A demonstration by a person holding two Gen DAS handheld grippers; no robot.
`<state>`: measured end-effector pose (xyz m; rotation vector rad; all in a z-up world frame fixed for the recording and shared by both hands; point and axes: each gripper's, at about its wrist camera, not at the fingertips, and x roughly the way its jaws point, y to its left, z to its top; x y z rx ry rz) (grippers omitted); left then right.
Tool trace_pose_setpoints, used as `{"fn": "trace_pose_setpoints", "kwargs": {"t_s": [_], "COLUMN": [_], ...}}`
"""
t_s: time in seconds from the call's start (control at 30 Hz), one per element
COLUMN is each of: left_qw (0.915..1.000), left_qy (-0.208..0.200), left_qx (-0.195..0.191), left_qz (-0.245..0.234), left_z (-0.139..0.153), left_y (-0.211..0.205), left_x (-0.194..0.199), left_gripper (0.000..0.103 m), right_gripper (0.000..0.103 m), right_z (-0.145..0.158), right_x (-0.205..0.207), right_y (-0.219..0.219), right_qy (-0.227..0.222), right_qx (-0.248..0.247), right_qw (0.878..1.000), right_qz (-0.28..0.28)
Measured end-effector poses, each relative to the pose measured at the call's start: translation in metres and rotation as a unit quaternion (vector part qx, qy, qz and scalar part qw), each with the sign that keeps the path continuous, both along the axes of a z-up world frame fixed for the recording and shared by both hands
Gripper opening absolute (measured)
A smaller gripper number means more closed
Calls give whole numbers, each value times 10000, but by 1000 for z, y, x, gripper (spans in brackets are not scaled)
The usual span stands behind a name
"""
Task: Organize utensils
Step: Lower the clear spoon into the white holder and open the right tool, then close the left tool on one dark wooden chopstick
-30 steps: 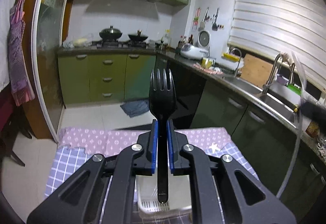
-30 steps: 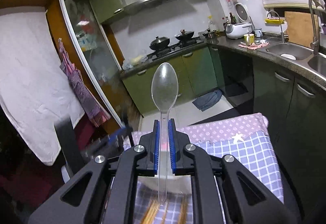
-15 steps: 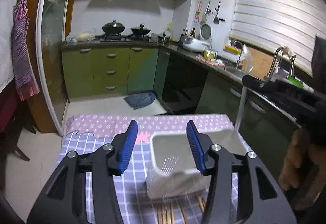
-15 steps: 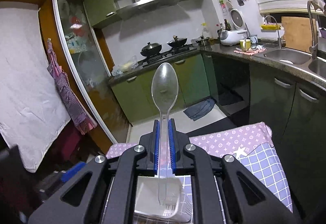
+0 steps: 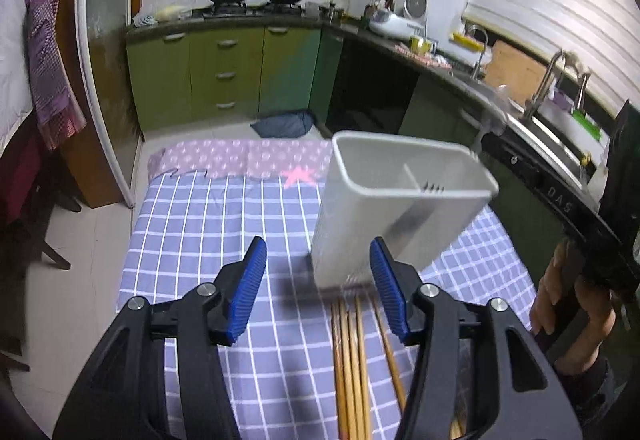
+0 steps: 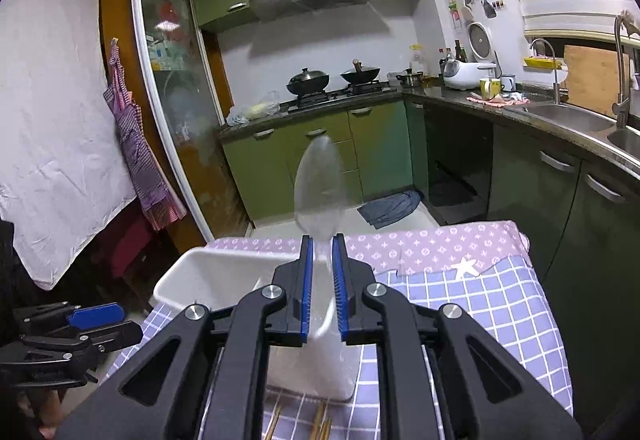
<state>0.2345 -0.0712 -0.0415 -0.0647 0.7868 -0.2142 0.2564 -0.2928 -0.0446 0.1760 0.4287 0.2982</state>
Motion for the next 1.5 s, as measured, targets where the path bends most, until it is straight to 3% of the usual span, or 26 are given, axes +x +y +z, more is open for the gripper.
{"fn": "trace_pose_setpoints", "kwargs": {"t_s": [0.1,0.23,0.3,0.43,0.5,0.63,0.73,0.9,1.0,1.23,1.37,1.5], "left_qw": [9996,9969,9934,9829,9752,9660,9605,9582,9554,9531,9519,9479], "left_qy": [226,717,1054,1764,2146,2505,2688,2729,2819,2876,2848,2924], "left_qx": [158,204,323,351,337,466,540,726,766,776,965,1096], "left_qz": [-87,-237,-320,-405,-423,-444,-469,-465,-435,-536,-584,-624], "left_z": [-7,-21,-32,-59,-76,-97,-106,-108,-110,-110,-109,-113], "left_y": [-3,-9,-13,-17,-17,-20,-24,-29,-27,-34,-44,-53], "left_x": [-4,-5,-5,1,5,8,9,11,13,17,18,19], "left_gripper": [55,55,55,55,55,54,54,44,32,32,32,26], "right_gripper": [20,21,21,26,26,26,26,26,30,31,31,33], "right_z": [-3,6,11,0,-17,-59,-81,-91,-93,-92,-94,-94], "right_x": [-12,-35,-47,-53,-53,-58,-60,-56,-49,-49,-49,-51], "right_y": [5,0,-5,-16,-22,-26,-30,-29,-23,-21,-24,-24], "right_qy": [-56,-141,117,1250,1868,2916,3358,3572,3651,3698,3755,3773], "right_qx": [-211,-124,-88,-196,-259,-517,-634,-766,-684,-716,-726,-711], "right_qw": [9998,9998,9999,9918,9817,9540,9381,9287,9255,9231,9208,9199], "right_qz": [-6,21,35,152,278,463,559,642,739,774,764,798]}}
